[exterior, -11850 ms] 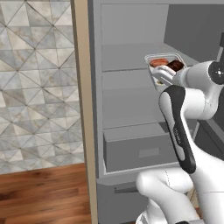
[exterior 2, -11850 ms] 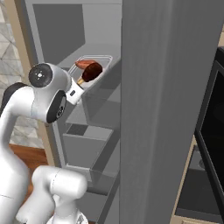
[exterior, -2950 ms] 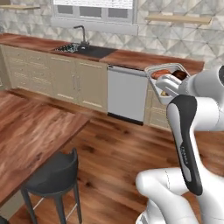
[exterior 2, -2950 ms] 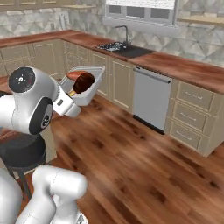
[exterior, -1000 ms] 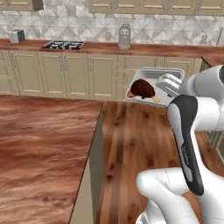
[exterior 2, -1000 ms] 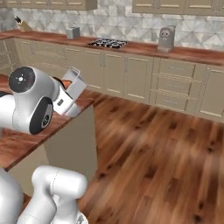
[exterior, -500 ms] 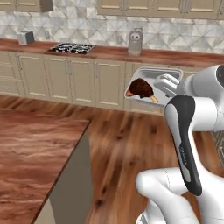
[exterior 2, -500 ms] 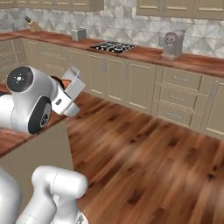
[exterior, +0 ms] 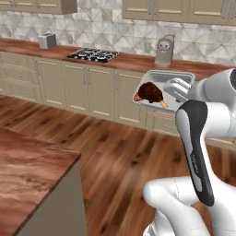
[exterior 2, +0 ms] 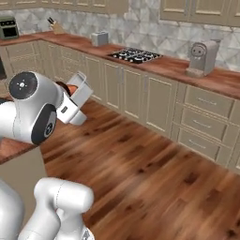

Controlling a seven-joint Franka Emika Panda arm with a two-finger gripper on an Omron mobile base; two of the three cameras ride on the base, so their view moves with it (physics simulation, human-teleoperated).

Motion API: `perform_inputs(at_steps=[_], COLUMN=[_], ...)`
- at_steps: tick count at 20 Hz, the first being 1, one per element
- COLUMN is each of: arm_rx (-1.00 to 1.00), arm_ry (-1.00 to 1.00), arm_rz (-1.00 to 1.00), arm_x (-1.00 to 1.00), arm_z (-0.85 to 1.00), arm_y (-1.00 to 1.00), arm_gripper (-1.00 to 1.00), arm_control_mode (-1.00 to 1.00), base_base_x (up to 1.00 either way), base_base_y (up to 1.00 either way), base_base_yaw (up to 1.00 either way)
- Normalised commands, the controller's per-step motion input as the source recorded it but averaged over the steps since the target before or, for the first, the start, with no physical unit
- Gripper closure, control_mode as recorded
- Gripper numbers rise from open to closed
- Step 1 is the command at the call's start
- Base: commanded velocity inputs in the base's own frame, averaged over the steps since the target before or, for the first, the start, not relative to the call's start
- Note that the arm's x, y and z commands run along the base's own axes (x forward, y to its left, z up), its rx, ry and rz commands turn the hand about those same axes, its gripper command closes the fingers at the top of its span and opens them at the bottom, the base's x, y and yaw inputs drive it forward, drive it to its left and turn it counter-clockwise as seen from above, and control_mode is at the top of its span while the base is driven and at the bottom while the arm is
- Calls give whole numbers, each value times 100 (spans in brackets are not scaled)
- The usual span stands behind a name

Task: Place the tupperware containing the steak and sweet potato meal in the microwave. Close the microwave door and press the start button to reheat the meal.

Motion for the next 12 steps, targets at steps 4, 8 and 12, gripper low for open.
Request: perform_inputs(at_steps=[4,8,12], arm_rx=[0,0,0], arm_ry=[0,0,0], arm_rz=[0,0,0], arm_x=[0,0,0], arm_z=[0,0,0], arm_y=[0,0,0], arm_gripper=[100,100,100], arm_control_mode=[100,100,100], base_base_x=[100,100,100], base_base_y=[-63,-64,-46], base_base_yaw=[44,45,47])
